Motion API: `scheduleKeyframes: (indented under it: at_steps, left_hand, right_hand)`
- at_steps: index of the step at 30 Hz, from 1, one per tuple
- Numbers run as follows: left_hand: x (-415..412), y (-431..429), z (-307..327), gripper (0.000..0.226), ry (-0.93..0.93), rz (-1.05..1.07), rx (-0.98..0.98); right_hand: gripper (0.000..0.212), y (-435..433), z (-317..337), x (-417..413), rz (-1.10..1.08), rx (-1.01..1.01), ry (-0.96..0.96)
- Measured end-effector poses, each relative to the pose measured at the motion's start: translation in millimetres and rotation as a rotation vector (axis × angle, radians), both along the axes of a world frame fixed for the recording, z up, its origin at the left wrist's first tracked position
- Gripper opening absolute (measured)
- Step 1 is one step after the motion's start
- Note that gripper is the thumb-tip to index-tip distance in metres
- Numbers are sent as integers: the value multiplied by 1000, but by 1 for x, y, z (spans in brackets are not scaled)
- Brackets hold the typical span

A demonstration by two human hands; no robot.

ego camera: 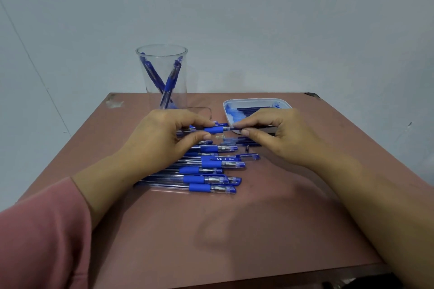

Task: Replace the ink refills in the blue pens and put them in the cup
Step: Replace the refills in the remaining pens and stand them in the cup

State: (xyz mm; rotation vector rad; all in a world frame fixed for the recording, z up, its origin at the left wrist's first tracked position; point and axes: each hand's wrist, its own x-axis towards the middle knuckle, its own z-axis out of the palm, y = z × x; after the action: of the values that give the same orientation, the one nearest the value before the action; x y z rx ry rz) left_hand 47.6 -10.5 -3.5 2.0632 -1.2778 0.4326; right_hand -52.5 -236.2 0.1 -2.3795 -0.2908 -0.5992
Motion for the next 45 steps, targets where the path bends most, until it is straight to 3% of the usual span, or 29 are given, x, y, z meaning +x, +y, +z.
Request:
scheduleKeyframes:
  at_steps: [6,12,16,20,29,38,45]
  left_hand:
    - [12,3,-4,32,42,95,-12]
    - [15,3,-4,38,83,132,-19]
    - [15,2,-6,31,90,122,-16]
    - [14,3,-5,30,99,111,-23]
    - [10,4,-2,35,101,114,-28]
    - [10,4,-2,40,75,96,-38]
    - [13,4,-3,35,56,94,-31]
  right_hand:
    - [22,-30,5,-4,-127,4,8]
    - [17,-34,-1,-2,-178,-102,78]
    - [17,-36,-8,4,-168,-245,136]
    - [20,-35,-7,5,-157,-417,86]
    - [17,-40,10,3,-228,-473,-16]
    - [28,-57,36,37,-319,-481,400]
    - [30,-55,38,54,-261,-486,520]
